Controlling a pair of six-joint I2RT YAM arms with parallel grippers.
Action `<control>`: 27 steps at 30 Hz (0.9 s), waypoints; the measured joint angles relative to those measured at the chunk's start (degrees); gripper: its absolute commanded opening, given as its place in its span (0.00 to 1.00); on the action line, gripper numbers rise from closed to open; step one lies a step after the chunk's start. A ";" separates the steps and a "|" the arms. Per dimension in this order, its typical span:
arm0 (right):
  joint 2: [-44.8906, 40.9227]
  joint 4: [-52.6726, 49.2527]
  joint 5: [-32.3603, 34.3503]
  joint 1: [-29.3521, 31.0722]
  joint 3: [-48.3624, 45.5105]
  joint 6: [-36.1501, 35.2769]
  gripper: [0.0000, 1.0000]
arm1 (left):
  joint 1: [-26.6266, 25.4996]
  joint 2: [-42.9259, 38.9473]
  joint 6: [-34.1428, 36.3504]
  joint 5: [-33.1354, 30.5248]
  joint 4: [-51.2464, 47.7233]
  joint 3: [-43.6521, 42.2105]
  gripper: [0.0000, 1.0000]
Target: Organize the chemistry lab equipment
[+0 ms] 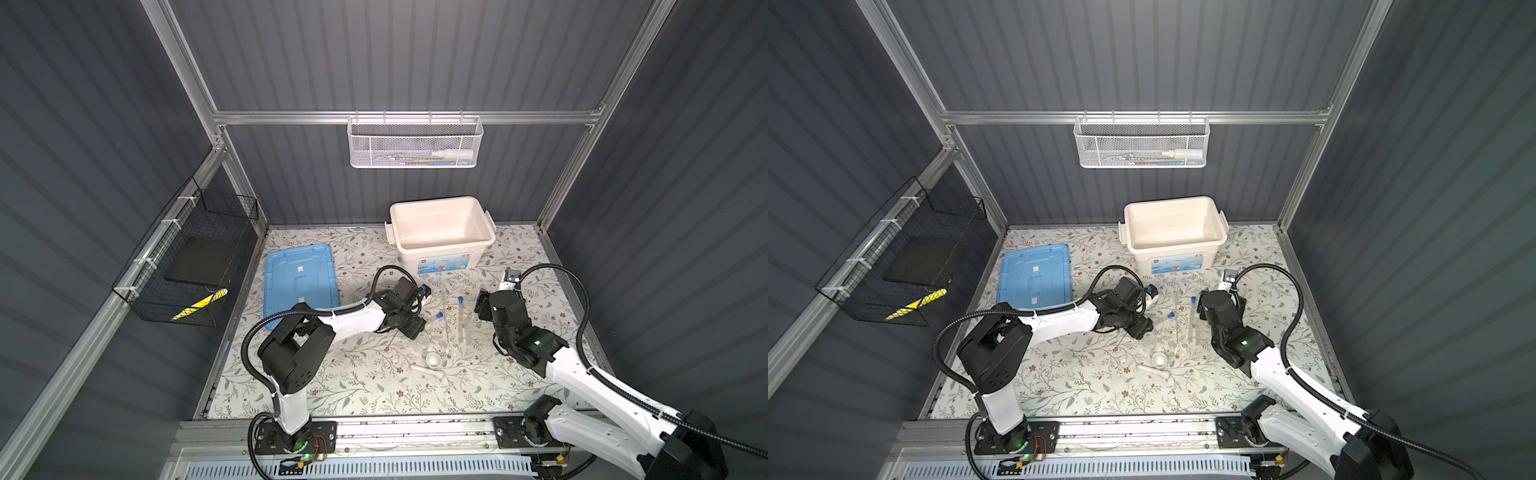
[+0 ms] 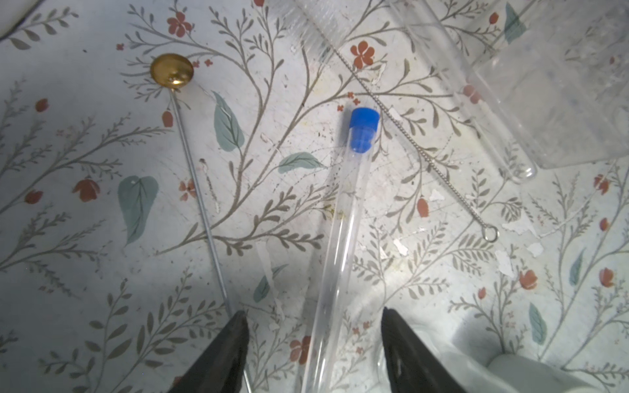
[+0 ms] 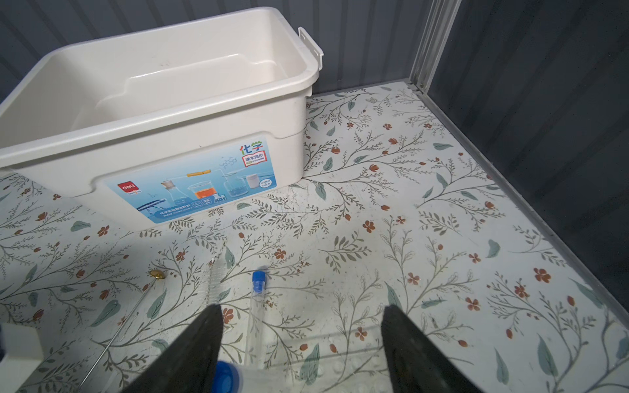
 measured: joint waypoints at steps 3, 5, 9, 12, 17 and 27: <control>0.00 -0.07 -0.28 -0.07 0.00 0.17 0.77 | 0.00 0.70 -0.02 0.07 -0.20 0.20 0.62; 0.00 -0.07 -0.33 -0.17 0.00 0.24 0.78 | 0.00 0.79 -0.02 0.02 -0.50 0.20 0.61; 0.00 -0.07 -0.33 -0.39 0.00 0.42 0.79 | 0.00 0.79 -0.02 -0.20 -0.70 0.20 0.60; 0.00 -0.07 -0.42 -0.66 0.00 0.50 0.80 | -0.02 0.85 0.00 -0.57 -0.92 0.20 0.58; 0.00 -0.07 -0.50 -0.92 0.00 1.11 0.83 | -0.02 1.86 -0.02 -1.29 -0.98 0.42 0.56; -1.62 -0.07 -0.48 -1.51 -0.17 2.16 0.84 | 0.00 2.34 -0.66 -4.11 -0.87 0.44 0.50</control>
